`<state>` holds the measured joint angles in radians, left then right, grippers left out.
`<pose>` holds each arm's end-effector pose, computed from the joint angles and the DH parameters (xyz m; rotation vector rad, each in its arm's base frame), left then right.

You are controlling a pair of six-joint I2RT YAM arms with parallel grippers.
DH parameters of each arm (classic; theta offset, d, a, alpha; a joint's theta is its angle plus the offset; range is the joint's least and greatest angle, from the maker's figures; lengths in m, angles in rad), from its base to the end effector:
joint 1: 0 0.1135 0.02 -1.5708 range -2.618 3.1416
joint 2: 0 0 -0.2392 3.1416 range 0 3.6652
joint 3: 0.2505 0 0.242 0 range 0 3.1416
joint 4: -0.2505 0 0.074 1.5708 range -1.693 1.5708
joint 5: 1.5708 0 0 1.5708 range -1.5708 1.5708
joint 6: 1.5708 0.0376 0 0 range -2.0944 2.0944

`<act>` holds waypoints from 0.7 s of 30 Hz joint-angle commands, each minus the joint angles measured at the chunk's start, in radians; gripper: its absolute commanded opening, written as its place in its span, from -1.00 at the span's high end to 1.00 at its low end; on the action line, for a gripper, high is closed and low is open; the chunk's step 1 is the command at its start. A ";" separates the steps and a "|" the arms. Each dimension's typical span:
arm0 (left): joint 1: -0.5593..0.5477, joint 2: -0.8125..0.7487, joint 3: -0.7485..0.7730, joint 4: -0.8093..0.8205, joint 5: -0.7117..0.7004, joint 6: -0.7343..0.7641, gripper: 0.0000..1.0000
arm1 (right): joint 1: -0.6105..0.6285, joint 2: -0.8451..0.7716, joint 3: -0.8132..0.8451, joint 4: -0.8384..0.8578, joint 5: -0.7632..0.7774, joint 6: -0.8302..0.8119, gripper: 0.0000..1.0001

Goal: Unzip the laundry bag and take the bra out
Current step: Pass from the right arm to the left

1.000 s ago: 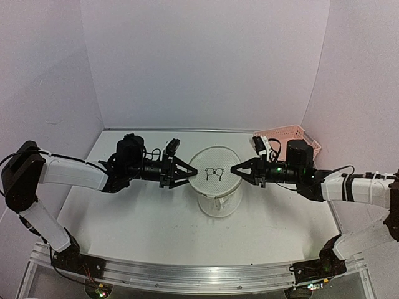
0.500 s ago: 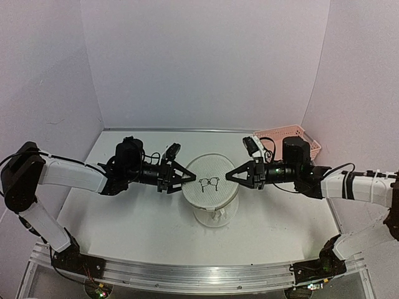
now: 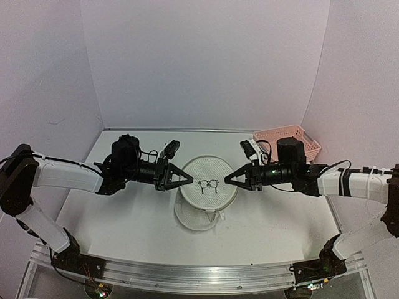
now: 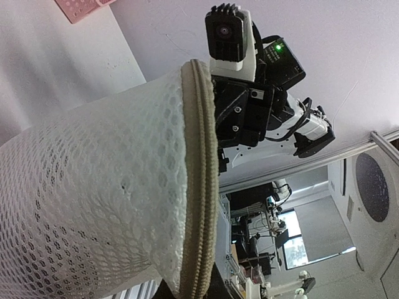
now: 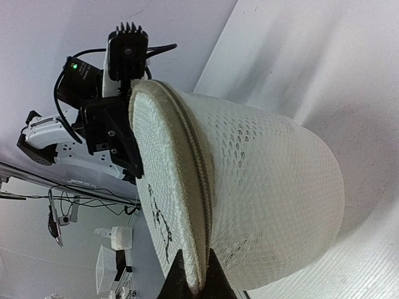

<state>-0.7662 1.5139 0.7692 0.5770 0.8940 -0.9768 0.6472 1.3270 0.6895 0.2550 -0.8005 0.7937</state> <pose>0.2071 -0.2400 0.2212 0.5985 2.0850 -1.9204 0.2066 0.1899 0.2169 -0.4583 2.2025 1.6518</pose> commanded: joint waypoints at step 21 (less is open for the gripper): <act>0.042 -0.168 -0.073 0.036 -0.307 -0.169 1.00 | 0.115 -0.118 0.065 -0.245 0.396 -0.139 -0.09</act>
<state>-0.7326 1.4174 0.7017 0.5655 0.6823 -1.0924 0.7136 1.2499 0.7094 0.0311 -0.4843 0.6891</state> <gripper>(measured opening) 0.029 0.537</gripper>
